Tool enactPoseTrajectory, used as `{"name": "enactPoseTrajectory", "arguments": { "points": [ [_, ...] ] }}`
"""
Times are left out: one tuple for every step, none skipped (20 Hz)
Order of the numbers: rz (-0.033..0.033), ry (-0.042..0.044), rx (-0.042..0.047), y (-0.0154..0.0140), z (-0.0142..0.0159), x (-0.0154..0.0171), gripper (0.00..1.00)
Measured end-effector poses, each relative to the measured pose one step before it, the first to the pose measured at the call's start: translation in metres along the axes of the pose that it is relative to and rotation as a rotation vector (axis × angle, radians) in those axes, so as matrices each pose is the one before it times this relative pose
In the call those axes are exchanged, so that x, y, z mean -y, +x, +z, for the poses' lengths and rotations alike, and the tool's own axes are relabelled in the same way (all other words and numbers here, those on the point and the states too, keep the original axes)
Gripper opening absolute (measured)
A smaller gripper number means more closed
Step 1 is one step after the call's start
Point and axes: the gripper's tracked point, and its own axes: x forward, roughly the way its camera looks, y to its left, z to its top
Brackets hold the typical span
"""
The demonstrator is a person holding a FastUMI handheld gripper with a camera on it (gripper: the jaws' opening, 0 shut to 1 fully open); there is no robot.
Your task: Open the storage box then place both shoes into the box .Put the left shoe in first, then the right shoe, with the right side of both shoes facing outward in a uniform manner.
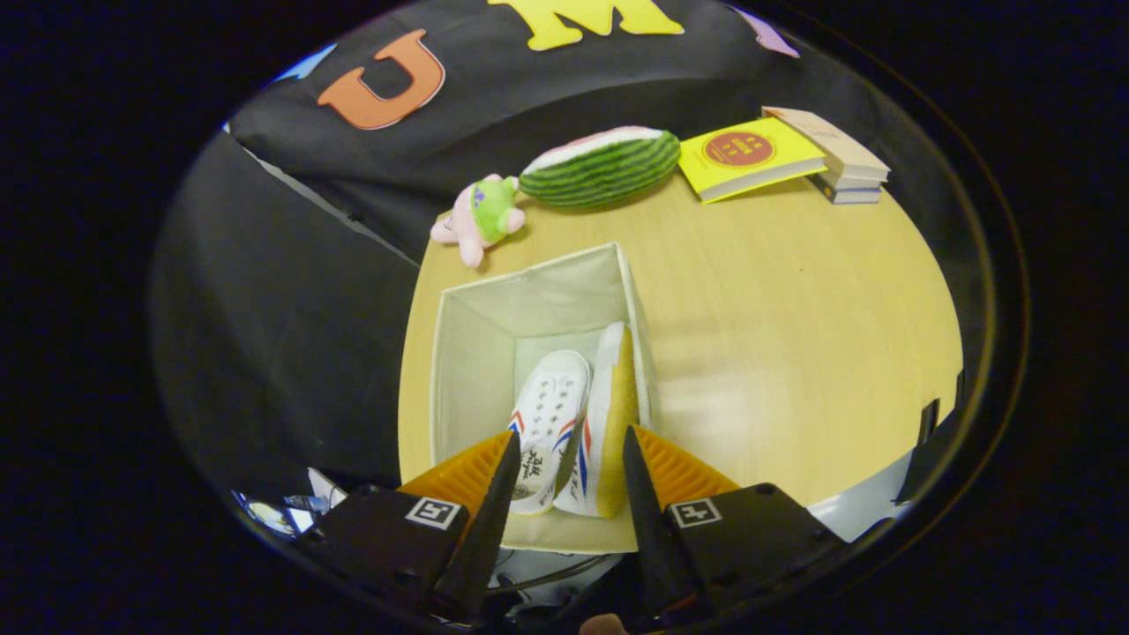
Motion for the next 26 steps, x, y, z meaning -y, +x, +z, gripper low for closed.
{"name": "enactPoseTrajectory", "arguments": {
  "points": [
    [-0.00078, -0.01621, 0.03760, -0.00845, 0.00532, -0.00251, 0.72],
    [-0.00603, -0.01745, 0.03782, -0.01027, 0.00450, 0.00022, 0.72],
    [-0.00715, -0.01870, 0.04105, -0.01122, 0.00545, -0.00012, 0.72],
    [-0.00915, -0.01962, 0.04141, -0.01118, 0.00483, 0.00027, 0.72],
    [-0.01011, -0.01836, 0.04676, -0.01057, 0.00696, 0.00083, 0.73],
    [-0.01055, -0.02399, 0.03797, -0.01400, 0.00510, 0.00156, 0.73],
    [-0.00352, -0.01474, 0.04567, -0.01342, 0.00747, 0.00156, 0.77],
    [-0.01652, -0.01442, 0.05602, -0.01499, 0.00989, 0.00238, 0.79],
    [-0.01801, -0.01430, 0.05932, -0.01411, 0.01087, 0.00521, 0.81],
    [-0.01478, -0.00905, 0.05922, -0.01227, 0.01019, 0.00239, 0.81],
    [-0.01634, -0.00583, 0.06826, -0.01227, 0.01279, 0.00452, 0.81],
    [-0.01820, -0.00775, 0.07203, -0.01323, 0.01287, 0.00334, 0.82],
    [-0.01405, -0.00377, 0.05729, -0.01015, 0.00903, 0.00548, 0.89],
    [-0.01049, 0.00248, 0.04541, -0.00950, 0.00758, 0.00361, 0.96],
    [-0.01875, -0.00040, 0.03450, -0.00538, 0.00422, 0.00332, 1.00],
    [-0.01578, 0.00132, 0.02018, -0.00985, 0.00210, 0.00487, 1.00],
    [0.00032, 0.00547, 0.00764, -0.00592, 0.00190, -0.00169, 1.00],
    [0.00375, 0.00451, 0.01501, -0.00631, 0.00057, 0.00027, 1.00],
    [0.00022, -0.00242, 0.02295, -0.00794, 0.00525, 0.00173, 1.00],
    [-0.00482, -0.00573, 0.02367, -0.00532, 0.00448, 0.00326, 1.00],
    [-0.01108, -0.01274, 0.01557, -0.00500, 0.00249, 0.00326, 1.00],
    [0.00123, -0.01612, 0.01506, -0.00326, 0.00082, 0.00194, 1.00],
    [0.00564, -0.01476, 0.01584, -0.00498, 0.00290, -0.00062, 1.00],
    [-0.00491, -0.00269, 0.01994, -0.00595, 0.00377, 0.00286, 1.00],
    [-0.00252, 0.00603, 0.01346, -0.00504, 0.00193, 0.00240, 1.00],
    [-0.00794, 0.00200, 0.01222, -0.00432, 0.00088, 0.00305, 1.00]
  ]
}}
